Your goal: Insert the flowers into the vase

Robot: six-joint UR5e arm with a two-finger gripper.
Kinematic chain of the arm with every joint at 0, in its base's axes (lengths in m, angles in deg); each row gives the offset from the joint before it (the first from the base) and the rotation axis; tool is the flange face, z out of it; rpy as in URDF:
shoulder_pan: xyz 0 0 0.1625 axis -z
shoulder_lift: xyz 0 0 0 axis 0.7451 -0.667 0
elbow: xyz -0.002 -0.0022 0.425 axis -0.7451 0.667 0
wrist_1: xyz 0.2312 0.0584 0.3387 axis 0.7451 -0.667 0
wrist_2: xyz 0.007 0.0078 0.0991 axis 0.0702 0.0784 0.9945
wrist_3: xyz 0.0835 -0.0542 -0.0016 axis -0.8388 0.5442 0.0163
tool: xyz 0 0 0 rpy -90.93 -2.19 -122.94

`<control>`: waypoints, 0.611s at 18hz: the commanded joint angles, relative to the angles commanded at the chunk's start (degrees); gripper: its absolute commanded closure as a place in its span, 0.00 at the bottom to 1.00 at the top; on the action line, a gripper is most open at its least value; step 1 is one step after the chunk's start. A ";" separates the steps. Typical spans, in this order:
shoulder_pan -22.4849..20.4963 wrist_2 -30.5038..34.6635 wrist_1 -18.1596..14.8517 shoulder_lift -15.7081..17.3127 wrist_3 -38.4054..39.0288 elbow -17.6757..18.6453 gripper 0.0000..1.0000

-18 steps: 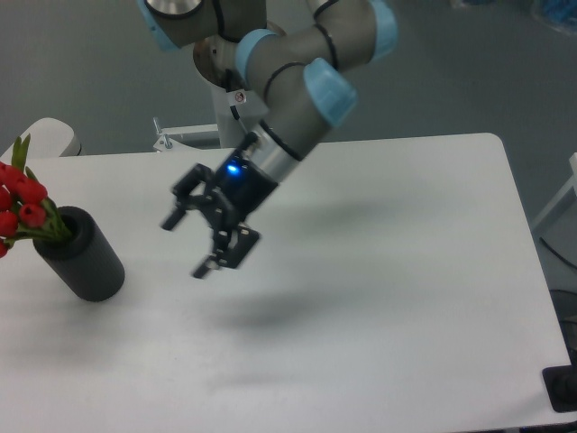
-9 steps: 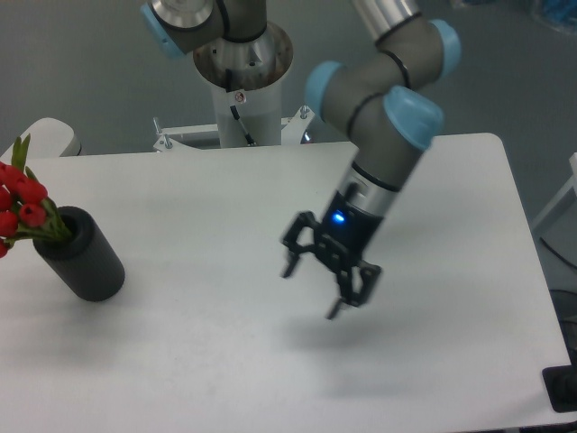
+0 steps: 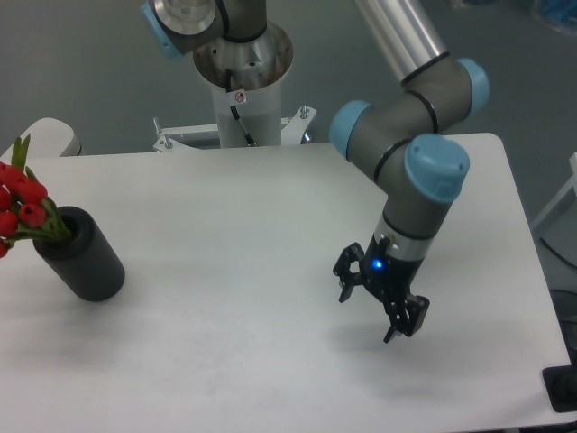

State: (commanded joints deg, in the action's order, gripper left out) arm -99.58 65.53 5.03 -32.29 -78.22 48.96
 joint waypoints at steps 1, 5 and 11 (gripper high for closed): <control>0.26 1.31 -0.09 -0.53 -0.52 0.00 0.00; 2.02 12.56 -1.06 -2.11 -5.97 -0.18 0.00; 2.72 14.85 -2.02 -4.49 -8.35 -3.16 0.00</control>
State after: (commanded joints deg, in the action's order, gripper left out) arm -96.86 80.38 3.02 -36.78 -86.57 45.80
